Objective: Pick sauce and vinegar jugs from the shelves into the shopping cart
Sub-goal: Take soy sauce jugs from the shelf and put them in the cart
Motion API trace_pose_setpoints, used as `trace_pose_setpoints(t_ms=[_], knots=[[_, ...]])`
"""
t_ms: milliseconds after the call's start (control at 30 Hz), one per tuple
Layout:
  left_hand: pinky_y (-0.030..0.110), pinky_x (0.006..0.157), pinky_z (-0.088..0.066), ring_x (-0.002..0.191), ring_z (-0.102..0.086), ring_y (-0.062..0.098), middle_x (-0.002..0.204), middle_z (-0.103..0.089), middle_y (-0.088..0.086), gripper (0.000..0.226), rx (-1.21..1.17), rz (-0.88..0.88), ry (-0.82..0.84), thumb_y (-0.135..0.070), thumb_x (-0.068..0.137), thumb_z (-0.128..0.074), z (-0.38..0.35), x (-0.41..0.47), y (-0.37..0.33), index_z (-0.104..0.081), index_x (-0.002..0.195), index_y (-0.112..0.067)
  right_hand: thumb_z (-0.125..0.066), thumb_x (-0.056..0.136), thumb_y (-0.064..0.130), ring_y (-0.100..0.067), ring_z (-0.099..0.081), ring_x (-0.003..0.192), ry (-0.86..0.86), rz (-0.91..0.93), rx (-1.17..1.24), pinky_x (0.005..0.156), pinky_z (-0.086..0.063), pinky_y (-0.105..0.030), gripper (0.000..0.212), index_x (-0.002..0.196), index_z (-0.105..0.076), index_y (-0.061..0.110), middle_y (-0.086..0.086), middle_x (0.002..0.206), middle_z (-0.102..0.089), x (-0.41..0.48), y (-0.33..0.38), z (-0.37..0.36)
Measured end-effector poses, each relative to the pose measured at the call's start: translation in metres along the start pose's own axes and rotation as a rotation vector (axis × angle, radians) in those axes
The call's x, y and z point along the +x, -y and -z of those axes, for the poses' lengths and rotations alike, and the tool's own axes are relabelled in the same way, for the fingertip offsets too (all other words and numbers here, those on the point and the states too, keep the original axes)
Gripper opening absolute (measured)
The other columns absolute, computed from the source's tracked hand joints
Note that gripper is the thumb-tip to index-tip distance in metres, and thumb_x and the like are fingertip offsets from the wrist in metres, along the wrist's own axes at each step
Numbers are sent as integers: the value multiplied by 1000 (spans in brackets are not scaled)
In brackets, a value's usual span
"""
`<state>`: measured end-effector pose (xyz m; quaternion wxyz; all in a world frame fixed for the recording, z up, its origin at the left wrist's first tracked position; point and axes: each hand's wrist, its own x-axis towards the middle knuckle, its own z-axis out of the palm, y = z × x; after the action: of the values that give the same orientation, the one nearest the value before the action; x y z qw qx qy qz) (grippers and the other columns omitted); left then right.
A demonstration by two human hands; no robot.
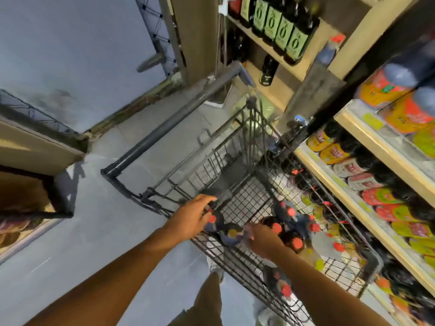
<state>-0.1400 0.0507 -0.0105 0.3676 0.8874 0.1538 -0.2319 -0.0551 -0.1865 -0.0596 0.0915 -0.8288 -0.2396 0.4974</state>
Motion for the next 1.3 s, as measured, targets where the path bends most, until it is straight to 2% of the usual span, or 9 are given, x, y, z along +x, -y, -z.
trace_pose_setpoints(t_ms=[133,233,467,633,767,933,1033,1200,1300], knots=[[37,107,-45,127,-54,13,141,-54,-3,86,-66,19,79,-85,80,-44,2,6,20,-51,143,-27,-58,92,41,-27,-61,119,82,-50,60,98,-50,-34,51,137,-57,17,-5,133,-62,27,18,-3],[40,105,-48,125,-56,12,140,-55,-6,75,-141,64,99,-69,76,-47,-3,13,26,-53,141,-31,-45,84,53,-31,-63,116,121,-81,-63,98,-53,-41,62,136,-57,20,-9,129,-65,43,24,-12],[36,97,-55,113,-62,4,125,-64,-11,62,-270,129,197,-59,78,-57,-9,19,31,-56,135,-35,-37,95,56,-36,-67,98,51,-160,-319,83,-56,-54,47,123,-56,24,-9,104,-70,70,24,-45],[32,92,-54,113,-62,10,125,-62,-11,46,-282,149,207,-45,93,-62,-7,20,30,-56,137,-33,-39,102,50,-30,-68,92,4,-93,-390,79,-58,-48,41,118,-59,18,-6,91,-62,55,30,-42],[42,100,-53,114,-63,10,125,-67,-9,34,-323,151,149,-51,93,-56,-2,20,31,-62,125,-40,-34,99,55,-28,-67,89,-35,-16,-380,80,-55,-39,47,115,-60,19,-5,97,-68,22,46,-16],[38,94,-58,102,-70,10,119,-71,-3,23,-519,169,107,-30,104,-53,8,17,18,-64,124,-29,-46,100,51,-19,-65,84,-124,129,-280,65,-49,-31,27,101,-59,28,8,88,-63,-37,57,43],[42,109,-47,117,-60,19,131,-63,6,44,-758,242,163,-44,107,-35,22,22,-9,-57,132,-17,-48,100,52,-13,-62,78,-205,210,-274,65,-49,-27,23,92,-52,31,12,83,-60,-64,61,84],[43,125,-13,147,-30,7,155,-44,-16,87,-900,52,348,-89,86,-10,46,22,-47,-48,147,-39,-52,98,59,2,-58,59,-293,389,25,57,-40,-16,31,78,-52,35,13,67,-62,-123,87,173],[48,122,-22,146,-40,19,153,-50,1,98,-1118,-18,480,-86,86,-6,60,24,-87,-46,150,-25,-58,101,39,-5,-60,61,-325,453,270,56,-47,-23,25,81,-63,24,13,67,-61,-153,100,223]])
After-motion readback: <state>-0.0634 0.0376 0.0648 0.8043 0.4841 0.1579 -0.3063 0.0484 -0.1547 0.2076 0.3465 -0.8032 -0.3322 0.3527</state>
